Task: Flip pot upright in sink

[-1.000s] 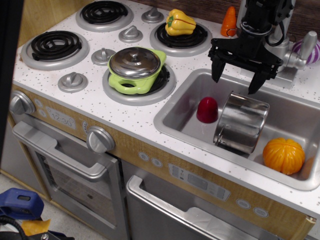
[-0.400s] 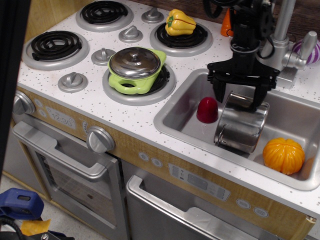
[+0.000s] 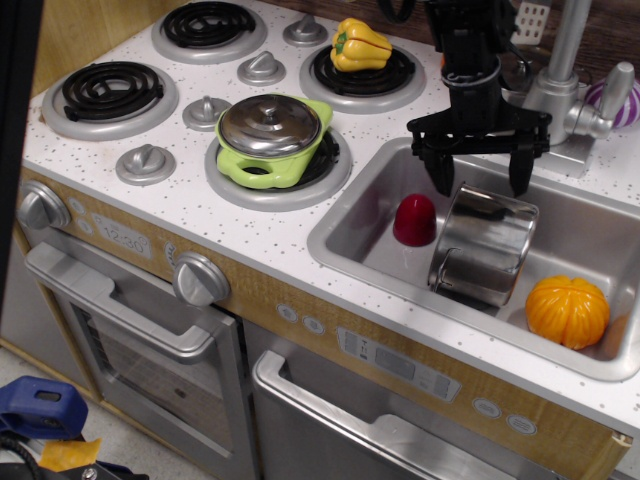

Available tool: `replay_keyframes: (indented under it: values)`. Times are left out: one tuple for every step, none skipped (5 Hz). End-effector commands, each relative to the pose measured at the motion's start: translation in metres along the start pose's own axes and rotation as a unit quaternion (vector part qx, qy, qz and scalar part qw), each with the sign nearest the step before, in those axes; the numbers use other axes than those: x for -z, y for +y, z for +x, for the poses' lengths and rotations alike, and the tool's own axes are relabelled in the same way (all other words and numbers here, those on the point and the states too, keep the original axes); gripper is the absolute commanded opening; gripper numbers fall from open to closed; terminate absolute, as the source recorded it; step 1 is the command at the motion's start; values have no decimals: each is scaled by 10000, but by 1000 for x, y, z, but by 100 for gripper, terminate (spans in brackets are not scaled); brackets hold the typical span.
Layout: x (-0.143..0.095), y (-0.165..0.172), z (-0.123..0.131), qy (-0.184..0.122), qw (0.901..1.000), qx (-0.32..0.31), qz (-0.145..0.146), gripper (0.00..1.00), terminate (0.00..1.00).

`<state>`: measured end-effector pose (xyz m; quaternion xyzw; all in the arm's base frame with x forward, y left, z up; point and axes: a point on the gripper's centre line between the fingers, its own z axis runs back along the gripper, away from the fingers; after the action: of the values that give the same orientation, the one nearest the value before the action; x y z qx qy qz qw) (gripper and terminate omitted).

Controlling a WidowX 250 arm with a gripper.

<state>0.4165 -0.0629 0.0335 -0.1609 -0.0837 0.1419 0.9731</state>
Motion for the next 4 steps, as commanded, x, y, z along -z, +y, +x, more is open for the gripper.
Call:
replay_keyframes:
  values:
    - [-8, -10, 11, -252, 9970, -329, -656, 100, 0]
    - [1, -11, 7, -27, 9927, -557, -1073, 100, 0]
    - [3, -10, 5, 75, 9910, -636, -1173, 100, 0]
    - [5, -11, -1, 293, 9840, -723, -1605, 100, 0]
